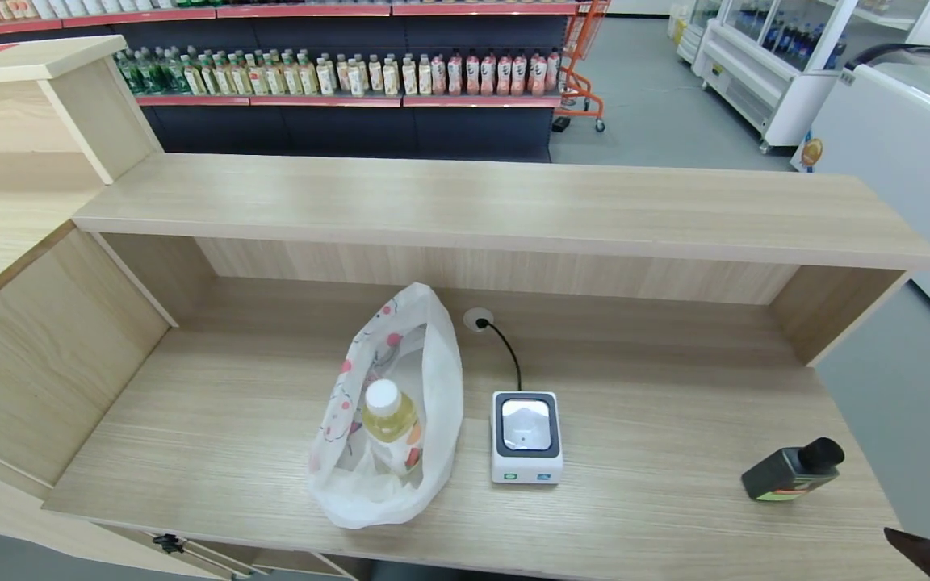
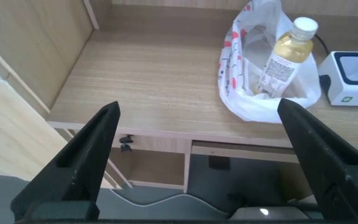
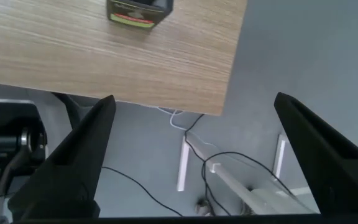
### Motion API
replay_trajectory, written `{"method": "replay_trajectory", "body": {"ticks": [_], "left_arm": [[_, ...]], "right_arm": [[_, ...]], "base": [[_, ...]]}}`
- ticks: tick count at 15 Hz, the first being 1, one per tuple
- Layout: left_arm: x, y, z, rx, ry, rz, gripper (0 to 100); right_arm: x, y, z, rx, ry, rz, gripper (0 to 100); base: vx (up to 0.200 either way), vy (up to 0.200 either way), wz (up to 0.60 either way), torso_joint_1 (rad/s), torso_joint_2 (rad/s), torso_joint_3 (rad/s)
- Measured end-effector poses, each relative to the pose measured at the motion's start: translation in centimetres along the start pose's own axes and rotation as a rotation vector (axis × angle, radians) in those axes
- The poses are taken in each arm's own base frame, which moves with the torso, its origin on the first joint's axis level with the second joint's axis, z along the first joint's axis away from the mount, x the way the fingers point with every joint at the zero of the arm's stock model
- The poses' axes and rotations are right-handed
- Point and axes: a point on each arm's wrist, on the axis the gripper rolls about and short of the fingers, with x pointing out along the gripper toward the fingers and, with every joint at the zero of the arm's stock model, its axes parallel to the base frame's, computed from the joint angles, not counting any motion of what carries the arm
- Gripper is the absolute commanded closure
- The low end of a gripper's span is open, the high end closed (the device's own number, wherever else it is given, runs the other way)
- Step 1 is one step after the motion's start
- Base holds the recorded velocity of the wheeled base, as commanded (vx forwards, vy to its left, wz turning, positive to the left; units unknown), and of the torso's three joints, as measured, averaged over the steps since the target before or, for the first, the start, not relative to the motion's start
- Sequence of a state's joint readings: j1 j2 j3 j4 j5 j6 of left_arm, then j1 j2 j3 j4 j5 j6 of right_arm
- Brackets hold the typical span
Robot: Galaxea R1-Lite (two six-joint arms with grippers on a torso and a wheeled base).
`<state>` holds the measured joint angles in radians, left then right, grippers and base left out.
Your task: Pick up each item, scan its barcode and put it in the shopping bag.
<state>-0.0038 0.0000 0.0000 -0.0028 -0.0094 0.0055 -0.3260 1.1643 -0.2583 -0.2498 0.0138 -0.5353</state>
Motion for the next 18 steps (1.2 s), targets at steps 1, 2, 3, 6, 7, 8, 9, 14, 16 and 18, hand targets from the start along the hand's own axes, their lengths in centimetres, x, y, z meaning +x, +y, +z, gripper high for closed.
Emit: {"method": "replay_trajectory", "body": {"ticks": [1, 2, 3, 6, 7, 8, 9, 14, 16, 18], "left_arm": [[0.0, 0.0, 0.0, 0.0, 0.0, -0.001, 0], [0.0, 0.0, 0.0, -0.001, 0.0, 0.0, 0], [0.0, 0.0, 0.0, -0.002, 0.0, 0.0, 0], [0.0, 0.0, 0.0, -0.005, 0.0, 0.0, 0], [0.0, 0.0, 0.0, -0.005, -0.001, 0.0, 0], [0.0, 0.0, 0.0, -0.006, 0.0, -0.001, 0], [0.0, 0.0, 0.0, -0.006, 0.0, -0.001, 0], [0.0, 0.0, 0.0, -0.006, 0.0, -0.001, 0], [0.0, 0.0, 0.0, -0.006, 0.0, 0.0, 0], [0.0, 0.0, 0.0, -0.006, 0.0, 0.0, 0]], "right_arm": [[0.1, 0.0, -0.1, -0.032, 0.008, 0.005, 0], [0.3, 0.1, -0.3, -0.045, 0.018, 0.012, 0], [0.4, 0.2, -0.4, -0.066, 0.026, 0.018, 0], [0.8, 0.5, -0.9, -0.118, 0.059, 0.044, 0], [1.0, 0.5, -0.9, -0.131, 0.065, 0.05, 0], [1.3, 0.5, -0.8, -0.149, 0.071, 0.056, 0], [1.5, 0.5, -0.8, -0.162, 0.078, 0.065, 0], [3.6, 0.7, -0.2, -0.227, 0.046, 0.159, 0], [4.8, 0.6, 0.3, -0.258, -0.013, 0.191, 0], [6.4, 0.4, 0.9, -0.3, -0.073, 0.198, 0]], "base": [[0.0, -0.2, 0.0, 0.002, 0.0, 0.002], [0.0, -0.2, 0.0, 0.002, 0.0, 0.007], [0.0, -0.2, 0.0, 0.007, 0.0, -0.002], [0.0, 0.0, 0.0, 0.0, 0.0, 0.0], [0.0, 0.0, 0.0, 0.0, 0.0, 0.0], [0.0, 0.0, 0.0, 0.0, 0.0, 0.0], [0.0, 0.0, 0.0, 0.0, 0.0, 0.0], [0.0, 0.0, 0.0, 0.0, 0.0, 0.0], [0.0, 0.0, 0.0, 0.0, 0.0, 0.0], [0.0, 0.0, 0.0, 0.0, 0.0, 0.0]]}}
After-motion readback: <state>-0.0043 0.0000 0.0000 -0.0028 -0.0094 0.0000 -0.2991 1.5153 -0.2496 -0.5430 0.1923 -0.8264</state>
